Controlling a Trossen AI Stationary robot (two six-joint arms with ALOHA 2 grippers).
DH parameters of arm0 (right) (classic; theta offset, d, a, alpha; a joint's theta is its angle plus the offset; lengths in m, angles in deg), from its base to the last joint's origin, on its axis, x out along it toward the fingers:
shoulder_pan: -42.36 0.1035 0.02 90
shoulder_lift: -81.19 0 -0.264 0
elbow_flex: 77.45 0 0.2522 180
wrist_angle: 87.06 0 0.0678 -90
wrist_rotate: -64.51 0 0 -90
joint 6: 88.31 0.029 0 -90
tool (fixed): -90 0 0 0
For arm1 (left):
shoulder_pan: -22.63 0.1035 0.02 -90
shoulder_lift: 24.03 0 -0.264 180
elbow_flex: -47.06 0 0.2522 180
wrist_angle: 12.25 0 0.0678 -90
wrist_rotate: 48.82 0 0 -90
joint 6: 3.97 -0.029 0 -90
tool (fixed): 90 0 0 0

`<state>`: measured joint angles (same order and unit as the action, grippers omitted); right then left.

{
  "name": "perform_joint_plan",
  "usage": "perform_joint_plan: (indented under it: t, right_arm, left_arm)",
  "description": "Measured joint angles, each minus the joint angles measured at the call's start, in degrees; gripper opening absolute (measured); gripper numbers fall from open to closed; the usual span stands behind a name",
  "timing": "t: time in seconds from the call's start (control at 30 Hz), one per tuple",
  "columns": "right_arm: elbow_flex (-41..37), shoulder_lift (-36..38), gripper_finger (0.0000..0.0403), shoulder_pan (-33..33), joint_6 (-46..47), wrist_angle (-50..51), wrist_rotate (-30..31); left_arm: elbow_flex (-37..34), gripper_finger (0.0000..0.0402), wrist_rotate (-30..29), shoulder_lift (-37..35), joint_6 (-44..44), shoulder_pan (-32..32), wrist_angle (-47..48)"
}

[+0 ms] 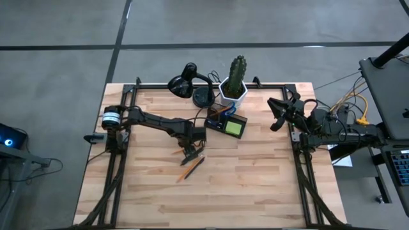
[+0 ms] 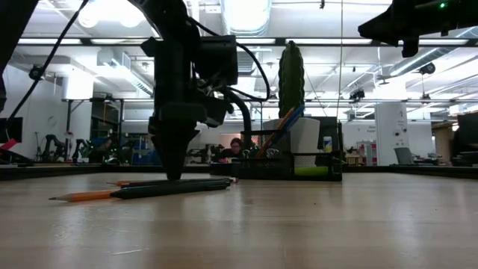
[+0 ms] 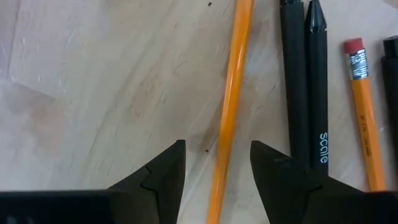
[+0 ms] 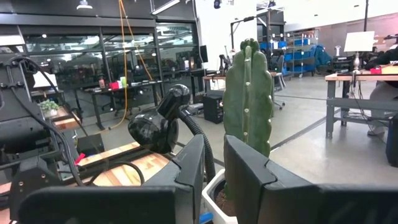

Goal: Pick and place office supplies into organizer
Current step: Put the top orange pencil into the black desk organizer

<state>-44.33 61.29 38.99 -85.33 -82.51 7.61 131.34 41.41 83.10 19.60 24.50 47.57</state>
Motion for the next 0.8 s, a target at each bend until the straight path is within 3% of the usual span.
perform_joint_plan:
  t: [0.67, 0.8]
  right_arm:
    - [0.0, 0.0, 0.0053, 0.0, 0.0, 0.0, 0.0]
    - [0.0, 0.0, 0.0053, 0.0, 0.0, 0.0, 0.0]
  left_arm:
    - [-2.7, 0.0163, 0.6, -0.2, -0.5, 0.0, -2.6]
    - [-2.8, 0.0140, 0.5, -0.2, -0.5, 0.0, -2.5]
